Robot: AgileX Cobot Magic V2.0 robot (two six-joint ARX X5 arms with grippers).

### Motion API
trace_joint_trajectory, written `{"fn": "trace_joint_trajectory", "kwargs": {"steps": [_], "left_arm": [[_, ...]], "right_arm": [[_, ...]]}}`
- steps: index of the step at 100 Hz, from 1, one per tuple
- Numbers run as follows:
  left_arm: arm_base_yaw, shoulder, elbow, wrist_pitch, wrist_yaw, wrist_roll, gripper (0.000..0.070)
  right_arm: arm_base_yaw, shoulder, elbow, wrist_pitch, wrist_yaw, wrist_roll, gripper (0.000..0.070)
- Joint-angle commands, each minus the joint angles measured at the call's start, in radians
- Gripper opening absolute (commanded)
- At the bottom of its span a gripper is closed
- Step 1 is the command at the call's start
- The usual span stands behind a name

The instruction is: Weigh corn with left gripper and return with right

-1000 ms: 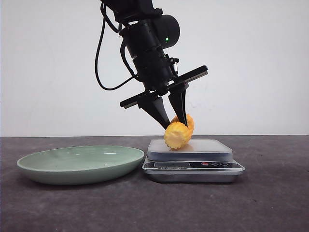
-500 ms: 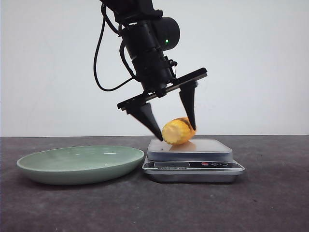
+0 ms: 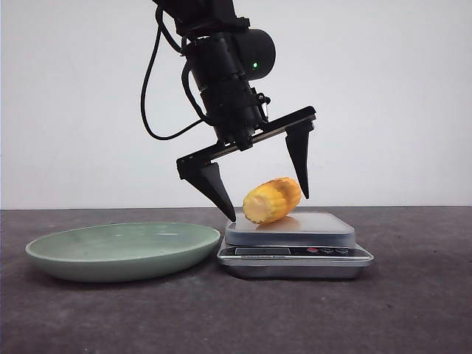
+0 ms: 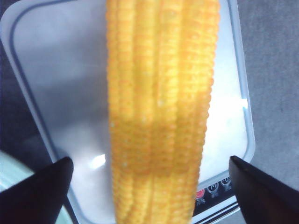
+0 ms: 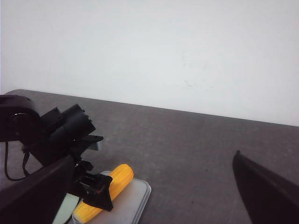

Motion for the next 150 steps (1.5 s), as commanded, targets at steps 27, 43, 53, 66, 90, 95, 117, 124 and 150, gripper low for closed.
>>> {"fn": "trace_joint_trajectory", "kwargs": {"steps": [27,43,53,66,90,95,117,124,150], "left_arm": [[0.002,0.029,0.2,-0.082,-0.063,0.054,0.07],[0.004,0.029,0.386,-0.158,-0.074,0.088,0.07],[0.006,0.029,0.531,-0.223,-0.096,0.128,0.07],[0.006,0.029,0.747,-0.352,-0.104,0.199,0.0467],[0.002,0.026,1.152,-0.545,-0.101,0.264,0.0072],[0.0,0.013,1.215,-0.545,-0.095,0.264,0.001],[0.0,-0.078,1.32,-0.552,-0.101,0.262,0.0],[0.0,-0.125,1.32,-0.554,-0.106,0.263,0.0],[0.0,-0.33,1.293,-0.561,-0.193,0.298,0.0]], "right_arm": [[0.002,0.003,0.015,0.003,0.003,0.009,0.07],[0.002,0.003,0.015,0.003,0.003,0.009,0.07],[0.002,0.003,0.015,0.003,0.003,0.009,0.07],[0.002,0.003,0.015,0.003,0.003,0.009,0.07],[0.002,0.003,0.015,0.003,0.003,0.009,0.07],[0.002,0.003,0.015,0.003,0.003,0.009,0.07],[0.002,0.003,0.015,0.002,0.003,0.009,0.07],[0.002,0.003,0.015,0.0,0.003,0.009,0.07],[0.002,0.003,0.015,-0.005,0.003,0.009,0.07]]}}
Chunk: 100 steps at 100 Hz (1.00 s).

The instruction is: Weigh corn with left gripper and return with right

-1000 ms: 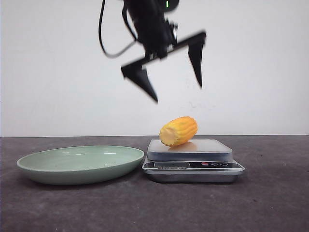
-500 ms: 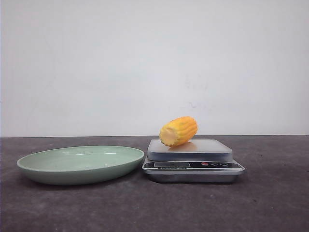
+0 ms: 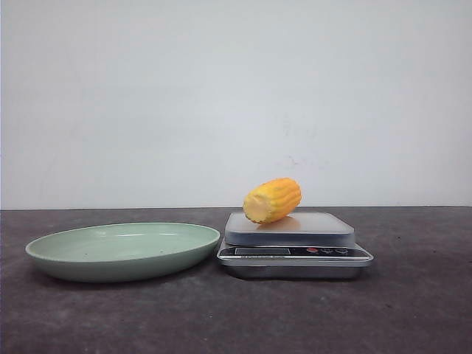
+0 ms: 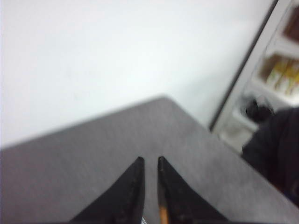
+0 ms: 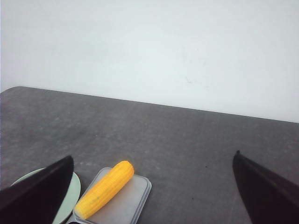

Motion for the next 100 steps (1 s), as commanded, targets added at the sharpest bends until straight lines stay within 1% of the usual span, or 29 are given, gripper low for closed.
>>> {"fn": "trace_joint_trajectory", "kwargs": {"steps": [1,21,26,31,38,47,55,61,69,79,93,100], "left_arm": [[-0.01,-0.051,0.084,-0.059,-0.028,0.029,0.0],[-0.01,-0.277,-0.034,-0.059,-0.077,0.034,0.0001],[-0.01,-0.341,-0.085,-0.06,-0.101,0.039,0.0],[-0.009,-0.409,-0.151,-0.06,-0.145,0.051,0.0001],[-0.009,-0.516,-0.269,-0.06,-0.227,0.079,0.0],[-0.008,-0.662,-0.452,-0.059,-0.334,0.085,0.0],[-0.009,-0.792,-0.613,-0.059,-0.403,0.084,0.0],[-0.009,-0.879,-0.715,-0.059,-0.44,0.085,0.0],[-0.009,-0.971,-0.818,-0.059,-0.462,0.082,0.0],[-0.009,-1.048,-0.899,-0.059,-0.462,0.078,0.0],[-0.009,-1.095,-0.943,-0.059,-0.462,0.08,0.0],[-0.009,-1.099,-0.943,-0.059,-0.462,0.096,0.0]], "right_arm": [[0.002,0.003,0.015,0.009,0.002,0.009,0.07],[0.002,0.003,0.015,0.01,0.002,0.008,0.07],[0.002,0.003,0.015,0.01,0.002,0.005,0.07],[0.002,0.003,0.015,0.01,0.002,0.002,0.07],[0.002,0.003,0.015,0.011,0.002,-0.002,0.07],[0.002,0.003,0.015,0.011,0.001,-0.01,0.07],[0.002,0.003,0.015,0.012,-0.002,-0.016,0.07],[0.002,0.003,0.015,0.014,-0.002,-0.019,0.07],[0.002,0.003,0.015,0.021,-0.002,-0.02,0.07],[0.002,0.003,0.015,0.038,-0.002,-0.013,0.07],[0.002,0.003,0.015,0.063,-0.004,-0.002,0.07],[0.002,0.003,0.015,0.076,-0.014,0.014,0.07]]}}
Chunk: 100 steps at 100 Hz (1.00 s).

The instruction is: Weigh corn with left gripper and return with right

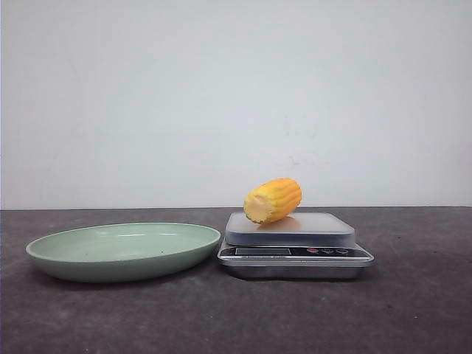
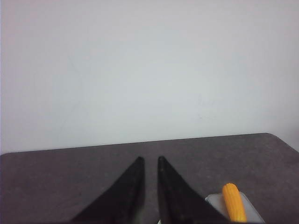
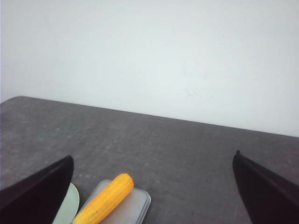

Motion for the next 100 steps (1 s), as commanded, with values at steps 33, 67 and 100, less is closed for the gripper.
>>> {"fn": "trace_joint_trajectory", "kwargs": {"steps": [33,67,100], "left_arm": [[-0.008,0.009,0.006,-0.057,-0.002,0.05,0.0],[-0.008,0.009,0.006,-0.057,-0.002,0.05,0.0],[-0.008,0.009,0.006,-0.057,-0.002,0.05,0.0]], "right_arm": [[0.003,0.003,0.015,0.178,-0.224,0.147,0.07],[0.003,0.06,0.015,0.653,-0.414,0.431,0.07],[0.039,0.26,0.077,0.638,-0.433,0.465,0.07]]}}
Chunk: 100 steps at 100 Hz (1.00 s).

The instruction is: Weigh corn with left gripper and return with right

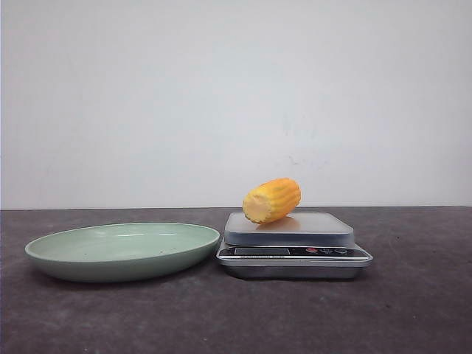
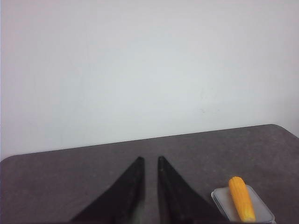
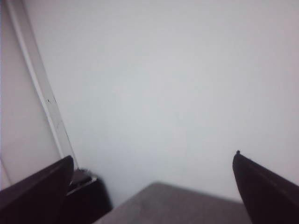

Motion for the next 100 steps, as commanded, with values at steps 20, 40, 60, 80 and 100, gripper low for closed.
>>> {"fn": "trace_joint_trajectory", "kwargs": {"steps": [20,40,60,80,100], "left_arm": [[-0.008,0.008,0.022,-0.057,-0.001,0.009,0.0],[-0.008,0.008,0.022,-0.057,-0.001,0.009,0.0],[-0.008,0.008,0.022,-0.057,-0.001,0.009,0.0],[-0.008,0.008,0.022,-0.057,-0.001,0.009,0.0],[-0.008,0.008,0.022,-0.057,0.002,0.008,0.0]], "right_arm": [[0.112,0.193,0.127,-0.003,0.049,-0.004,0.07],[0.255,0.349,0.227,-0.195,0.304,-0.121,0.07],[0.343,0.507,0.27,-0.382,0.499,-0.166,0.07],[0.396,0.65,0.27,-0.486,0.586,-0.154,0.07],[0.411,0.75,0.27,-0.531,0.631,-0.084,0.07]]}}
